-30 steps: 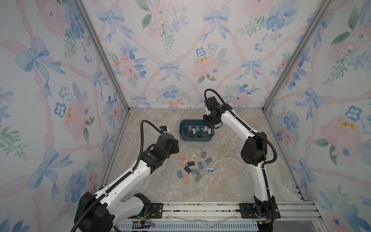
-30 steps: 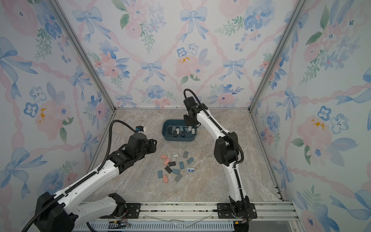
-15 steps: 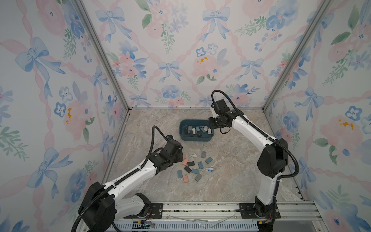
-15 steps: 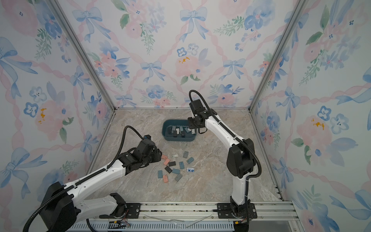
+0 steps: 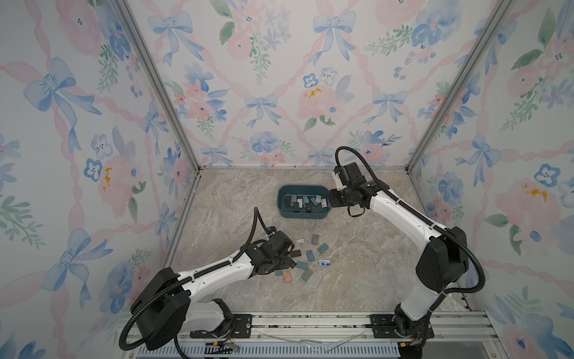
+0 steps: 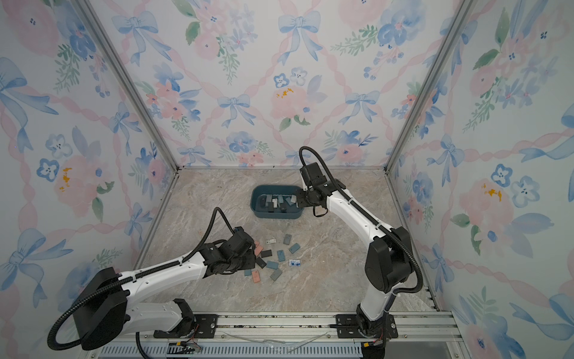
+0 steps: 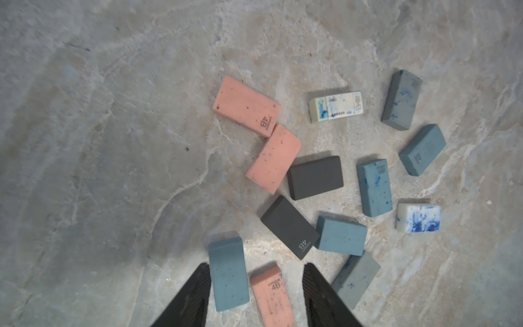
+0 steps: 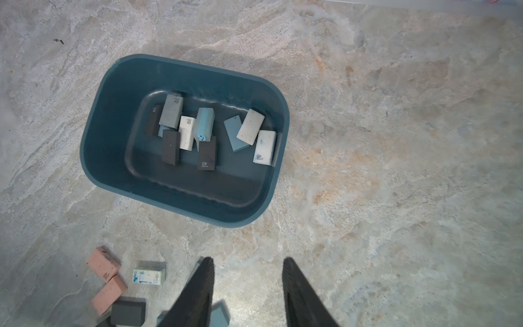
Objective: Put the eraser in the storage box
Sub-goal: Pick up the eraser from the center of the board.
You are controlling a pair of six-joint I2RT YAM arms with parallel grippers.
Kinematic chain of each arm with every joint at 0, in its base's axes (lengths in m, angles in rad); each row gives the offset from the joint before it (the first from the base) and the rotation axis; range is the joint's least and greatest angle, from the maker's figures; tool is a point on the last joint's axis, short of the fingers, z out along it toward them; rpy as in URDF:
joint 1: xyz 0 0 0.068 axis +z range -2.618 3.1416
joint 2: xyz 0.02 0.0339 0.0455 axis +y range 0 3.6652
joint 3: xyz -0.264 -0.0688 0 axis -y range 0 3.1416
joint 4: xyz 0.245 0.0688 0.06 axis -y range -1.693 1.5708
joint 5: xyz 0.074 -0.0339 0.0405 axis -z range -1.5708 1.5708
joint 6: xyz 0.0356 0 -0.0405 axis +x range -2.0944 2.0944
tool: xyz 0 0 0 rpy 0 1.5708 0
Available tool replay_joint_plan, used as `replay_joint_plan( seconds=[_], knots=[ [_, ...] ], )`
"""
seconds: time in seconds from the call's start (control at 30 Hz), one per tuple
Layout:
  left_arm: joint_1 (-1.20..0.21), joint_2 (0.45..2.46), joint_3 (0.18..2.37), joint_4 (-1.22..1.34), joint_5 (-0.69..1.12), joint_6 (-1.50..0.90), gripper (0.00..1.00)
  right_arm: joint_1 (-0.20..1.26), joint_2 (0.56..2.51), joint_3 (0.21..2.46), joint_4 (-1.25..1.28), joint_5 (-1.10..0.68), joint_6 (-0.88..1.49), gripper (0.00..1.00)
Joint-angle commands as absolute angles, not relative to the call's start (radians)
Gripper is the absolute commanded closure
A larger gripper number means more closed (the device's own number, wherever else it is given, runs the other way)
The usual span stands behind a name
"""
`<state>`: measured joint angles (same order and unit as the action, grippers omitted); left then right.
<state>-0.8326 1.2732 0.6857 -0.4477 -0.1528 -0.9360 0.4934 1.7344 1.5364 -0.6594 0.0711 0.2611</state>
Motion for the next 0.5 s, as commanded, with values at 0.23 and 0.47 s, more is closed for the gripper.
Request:
replay_joint_plan(
  seconds=[0.23,0.47],
  knots=[
    [-0.860,1.311,0.638,-0.485,-0.186,-1.029,0.43,0.488,1.673,1.469,-0.624,0.063,0.283,0.57],
    [-0.861,1.322,0.635,-0.484,-0.225,-1.058,0.43,0.487,1.669,1.455,-0.623,0.061,0.284,0.57]
  ],
)
